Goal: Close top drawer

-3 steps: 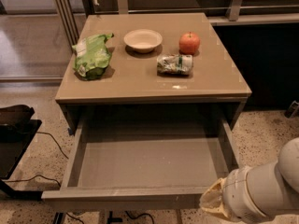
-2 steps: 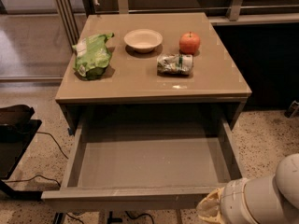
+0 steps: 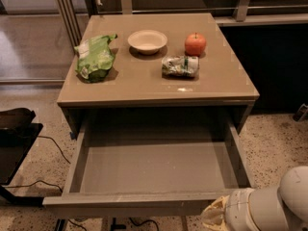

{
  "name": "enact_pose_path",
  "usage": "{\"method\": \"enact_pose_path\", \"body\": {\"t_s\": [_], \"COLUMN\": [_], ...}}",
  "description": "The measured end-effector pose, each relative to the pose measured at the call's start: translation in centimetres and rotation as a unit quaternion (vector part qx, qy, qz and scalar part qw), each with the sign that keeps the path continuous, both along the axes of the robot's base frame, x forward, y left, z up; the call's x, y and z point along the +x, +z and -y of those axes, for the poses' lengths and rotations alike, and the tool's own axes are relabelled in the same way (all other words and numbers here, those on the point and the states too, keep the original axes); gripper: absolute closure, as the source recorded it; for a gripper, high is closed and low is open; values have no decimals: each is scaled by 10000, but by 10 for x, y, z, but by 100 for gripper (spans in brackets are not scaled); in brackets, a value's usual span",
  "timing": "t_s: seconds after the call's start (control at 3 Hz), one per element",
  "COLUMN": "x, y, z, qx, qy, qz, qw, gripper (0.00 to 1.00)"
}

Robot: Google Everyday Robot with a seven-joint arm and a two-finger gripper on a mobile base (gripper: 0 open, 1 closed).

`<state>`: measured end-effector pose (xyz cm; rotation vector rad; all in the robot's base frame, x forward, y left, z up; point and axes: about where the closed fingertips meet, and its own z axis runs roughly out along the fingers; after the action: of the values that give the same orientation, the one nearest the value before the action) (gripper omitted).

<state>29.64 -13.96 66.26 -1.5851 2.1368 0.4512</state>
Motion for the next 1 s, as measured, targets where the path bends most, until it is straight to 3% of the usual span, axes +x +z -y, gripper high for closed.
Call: {"method": "enact_pose_path", "body": {"t_s": [0.67,1.0], "x": [0,24], "y": [1,3], "z": [0,-2], "qx": [2,121], "qy": [-7,68], "qz": [4,148], "qw": [10000,9998], "gripper": [36,13]}}
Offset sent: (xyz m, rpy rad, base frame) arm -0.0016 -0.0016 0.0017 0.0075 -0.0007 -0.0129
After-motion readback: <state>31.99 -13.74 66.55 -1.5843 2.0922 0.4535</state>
